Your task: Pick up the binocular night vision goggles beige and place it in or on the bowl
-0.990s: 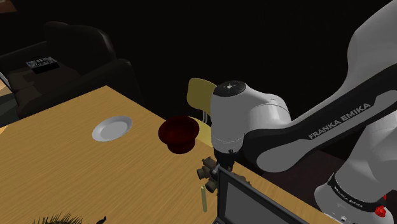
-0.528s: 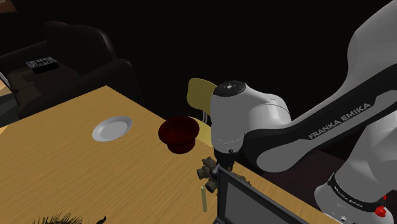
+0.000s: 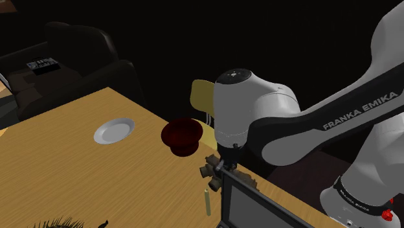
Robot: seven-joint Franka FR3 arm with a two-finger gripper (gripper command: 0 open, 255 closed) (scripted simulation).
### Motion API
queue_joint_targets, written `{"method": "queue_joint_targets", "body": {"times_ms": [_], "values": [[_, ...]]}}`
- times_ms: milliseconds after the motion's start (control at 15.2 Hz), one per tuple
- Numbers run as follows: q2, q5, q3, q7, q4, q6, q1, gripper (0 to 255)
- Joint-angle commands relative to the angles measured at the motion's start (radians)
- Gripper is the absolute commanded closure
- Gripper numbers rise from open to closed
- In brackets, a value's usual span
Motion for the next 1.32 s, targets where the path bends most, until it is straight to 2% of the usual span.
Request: {"method": "queue_joint_targets", "body": {"times_ms": [0,1254], "values": [[-0.025,0.009,-0.008,-0.007,0.01,-0.033,0.005,255],[-0.152,0.018,-0.072,-0.034,0.175,-0.321,0.015,255]]}}
